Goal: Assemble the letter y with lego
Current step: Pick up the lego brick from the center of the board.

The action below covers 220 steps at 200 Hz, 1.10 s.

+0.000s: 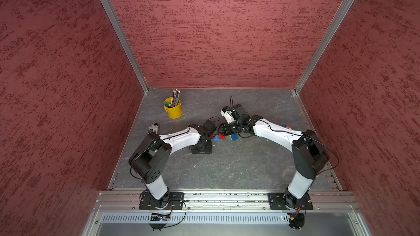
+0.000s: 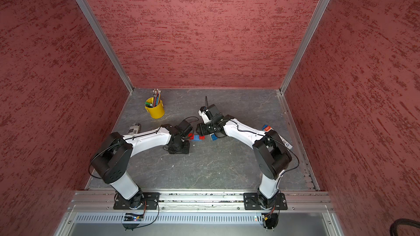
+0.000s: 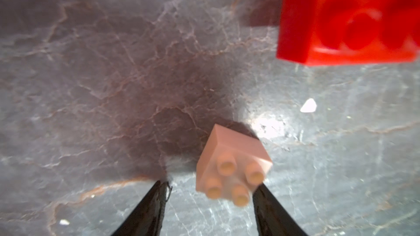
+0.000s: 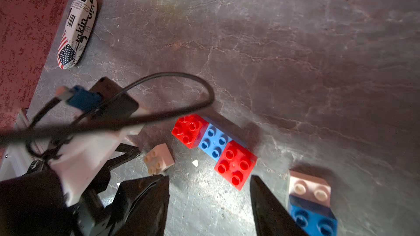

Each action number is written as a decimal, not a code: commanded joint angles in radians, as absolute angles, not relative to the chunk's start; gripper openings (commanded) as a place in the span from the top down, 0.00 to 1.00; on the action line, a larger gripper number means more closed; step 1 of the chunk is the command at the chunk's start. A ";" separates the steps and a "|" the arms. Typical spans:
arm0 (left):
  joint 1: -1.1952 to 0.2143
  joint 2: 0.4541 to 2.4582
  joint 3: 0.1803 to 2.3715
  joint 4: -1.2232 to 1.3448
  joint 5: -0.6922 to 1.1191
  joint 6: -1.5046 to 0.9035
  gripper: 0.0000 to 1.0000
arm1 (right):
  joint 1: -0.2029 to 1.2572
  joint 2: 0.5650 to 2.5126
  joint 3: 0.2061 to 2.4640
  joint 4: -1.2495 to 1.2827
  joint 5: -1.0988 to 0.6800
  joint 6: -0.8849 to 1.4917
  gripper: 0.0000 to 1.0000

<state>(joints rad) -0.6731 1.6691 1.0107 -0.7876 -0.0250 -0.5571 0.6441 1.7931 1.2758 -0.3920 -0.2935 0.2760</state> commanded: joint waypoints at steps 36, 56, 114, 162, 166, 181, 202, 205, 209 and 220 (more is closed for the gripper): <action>-0.681 1.489 0.948 -0.770 0.000 -0.641 0.34 | 0.629 1.941 1.390 -0.387 -0.382 0.252 0.37; -0.661 1.431 0.912 -0.768 0.003 -0.661 0.34 | 0.629 1.982 1.407 -0.384 -0.414 0.250 0.37; -0.588 1.332 0.834 -0.764 0.029 -0.668 0.33 | 0.639 1.988 1.371 -0.370 -0.484 0.257 0.37; -0.560 1.329 0.818 -0.758 0.046 -0.648 0.33 | 0.669 1.941 1.315 -0.397 -0.486 0.249 0.23; -0.557 1.330 0.818 -0.757 0.047 -0.646 0.33 | 0.670 1.942 1.317 -0.401 -0.478 0.249 0.24; -0.551 1.333 0.818 -0.755 0.054 -0.641 0.33 | 0.674 1.937 1.324 -0.411 -0.436 0.244 0.25; -0.549 1.330 0.815 -0.753 0.060 -0.638 0.33 | 0.687 1.940 1.360 -0.437 -0.362 0.224 0.26; -0.549 1.329 0.815 -0.752 0.060 -0.638 0.33 | 0.690 1.942 1.366 -0.443 -0.352 0.220 0.27; -0.549 1.328 0.814 -0.752 0.061 -0.640 0.33 | 0.692 1.944 1.374 -0.449 -0.339 0.214 0.27; -0.548 1.325 0.809 -0.750 0.064 -0.641 0.33 | 0.699 1.960 1.399 -0.476 -0.308 0.195 0.27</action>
<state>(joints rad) -0.5545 1.3415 0.8238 -0.7647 0.0502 -0.6540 0.6815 1.9766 1.3376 -0.4252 -0.4095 0.2428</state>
